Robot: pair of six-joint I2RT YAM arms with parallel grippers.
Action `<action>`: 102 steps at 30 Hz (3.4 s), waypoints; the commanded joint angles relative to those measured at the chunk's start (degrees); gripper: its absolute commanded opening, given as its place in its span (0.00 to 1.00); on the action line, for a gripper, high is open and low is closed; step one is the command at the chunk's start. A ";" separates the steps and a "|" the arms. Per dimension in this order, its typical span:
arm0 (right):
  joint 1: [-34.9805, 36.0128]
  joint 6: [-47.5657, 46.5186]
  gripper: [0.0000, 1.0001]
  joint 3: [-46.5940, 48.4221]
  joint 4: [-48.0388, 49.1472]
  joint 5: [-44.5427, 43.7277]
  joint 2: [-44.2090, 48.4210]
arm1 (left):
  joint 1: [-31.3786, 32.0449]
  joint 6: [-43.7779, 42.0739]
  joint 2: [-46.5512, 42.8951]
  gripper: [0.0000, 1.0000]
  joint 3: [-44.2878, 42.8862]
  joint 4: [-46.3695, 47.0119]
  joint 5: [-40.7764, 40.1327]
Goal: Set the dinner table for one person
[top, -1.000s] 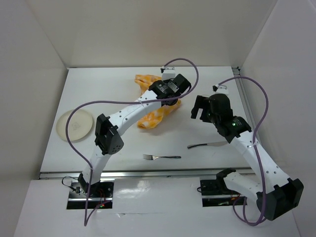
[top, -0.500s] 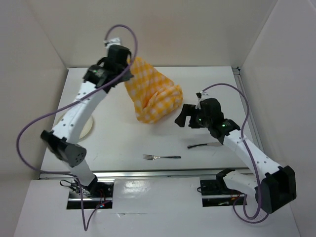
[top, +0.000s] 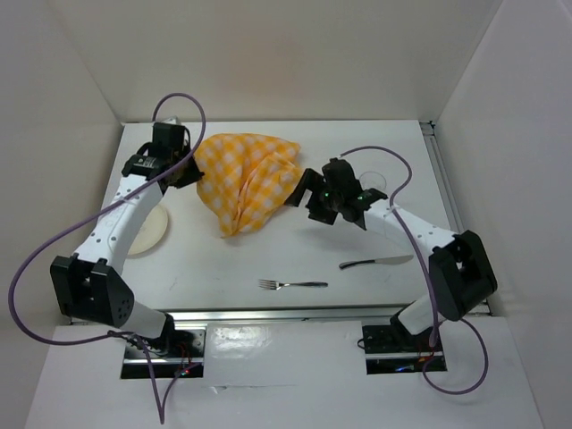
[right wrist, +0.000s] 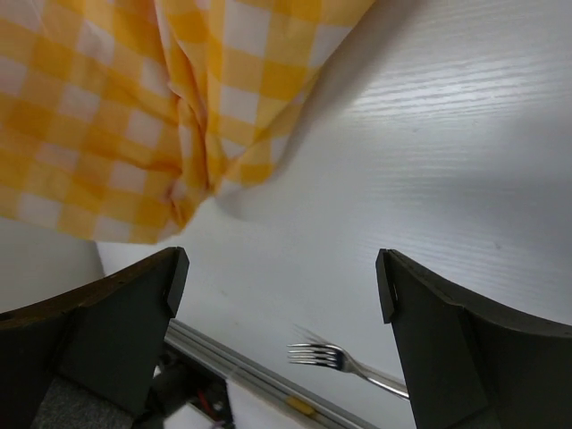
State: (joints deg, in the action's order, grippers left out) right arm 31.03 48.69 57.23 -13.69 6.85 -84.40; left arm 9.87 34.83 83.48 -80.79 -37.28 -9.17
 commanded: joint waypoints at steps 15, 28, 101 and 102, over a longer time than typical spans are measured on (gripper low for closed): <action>4.39 3.87 0.94 57.78 -22.32 -17.73 -41.70 | -3.01 0.15 -4.47 0.00 0.46 4.32 5.74; 4.39 7.39 0.00 69.60 -29.99 -22.67 -51.13 | -5.20 0.15 -6.05 0.00 2.04 4.84 6.88; 0.79 35.86 0.82 -34.47 9.20 -3.94 19.46 | -15.76 11.23 -18.18 0.00 29.03 8.62 14.71; 0.79 35.86 0.81 -34.47 9.99 -5.52 18.93 | -15.76 11.23 -18.18 0.00 29.03 8.62 14.71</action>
State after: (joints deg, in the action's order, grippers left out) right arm 32.21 82.52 23.11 -11.35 3.99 -64.29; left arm -5.96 45.41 65.43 -52.07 -29.58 5.56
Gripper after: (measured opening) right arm 0.815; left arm 0.054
